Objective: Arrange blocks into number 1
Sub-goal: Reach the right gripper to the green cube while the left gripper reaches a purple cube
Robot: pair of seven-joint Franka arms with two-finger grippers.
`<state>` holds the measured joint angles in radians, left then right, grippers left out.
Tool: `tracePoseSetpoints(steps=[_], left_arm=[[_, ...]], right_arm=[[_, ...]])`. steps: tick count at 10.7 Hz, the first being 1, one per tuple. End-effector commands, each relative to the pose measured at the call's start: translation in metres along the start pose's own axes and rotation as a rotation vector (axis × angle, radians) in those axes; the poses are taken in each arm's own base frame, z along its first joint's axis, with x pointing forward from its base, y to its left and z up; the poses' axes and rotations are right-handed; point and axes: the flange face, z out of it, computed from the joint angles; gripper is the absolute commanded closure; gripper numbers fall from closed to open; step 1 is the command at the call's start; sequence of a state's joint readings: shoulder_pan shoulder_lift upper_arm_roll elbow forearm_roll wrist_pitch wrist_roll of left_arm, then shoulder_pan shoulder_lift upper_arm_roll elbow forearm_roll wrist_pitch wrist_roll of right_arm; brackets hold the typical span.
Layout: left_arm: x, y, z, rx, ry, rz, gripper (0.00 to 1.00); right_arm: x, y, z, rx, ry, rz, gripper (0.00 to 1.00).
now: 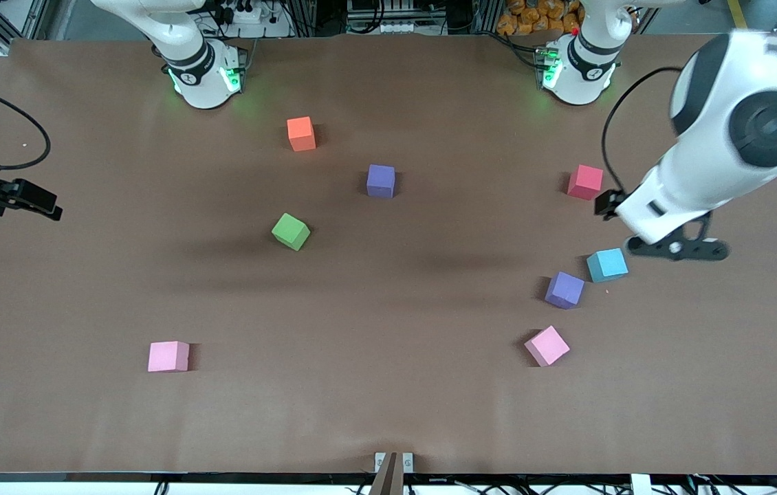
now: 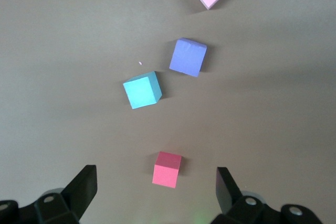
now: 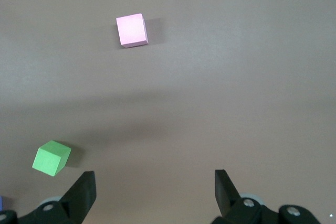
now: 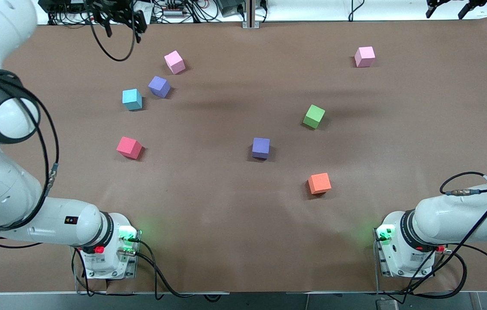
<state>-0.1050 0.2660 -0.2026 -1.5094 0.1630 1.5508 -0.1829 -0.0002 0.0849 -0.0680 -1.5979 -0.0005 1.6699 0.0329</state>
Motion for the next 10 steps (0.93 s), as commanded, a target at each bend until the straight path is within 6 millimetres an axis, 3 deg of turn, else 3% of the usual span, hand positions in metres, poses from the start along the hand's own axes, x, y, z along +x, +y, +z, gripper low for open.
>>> tracePoseSetpoints(steps=[1,4,6,9,10], left_arm=[[0.018,-0.004,0.021,-0.012,-0.008,-0.016,0.00],[0.040,0.009,0.065,-0.025,-0.018,0.017,0.00],[0.041,0.013,0.096,-0.027,-0.023,0.031,0.00],[0.038,0.020,0.130,-0.031,-0.015,0.067,0.00],[0.040,0.021,0.138,-0.036,0.000,0.087,0.00]], right_arm=[[0.020,-0.009,0.031,-0.006,0.007,0.057,0.00],[0.042,-0.041,0.066,0.014,0.027,0.181,0.00],[0.045,-0.058,0.088,0.119,-0.030,0.346,0.00],[0.034,-0.097,0.127,0.142,-0.044,0.480,0.00],[0.024,-0.120,0.143,0.132,-0.063,0.534,0.00]])
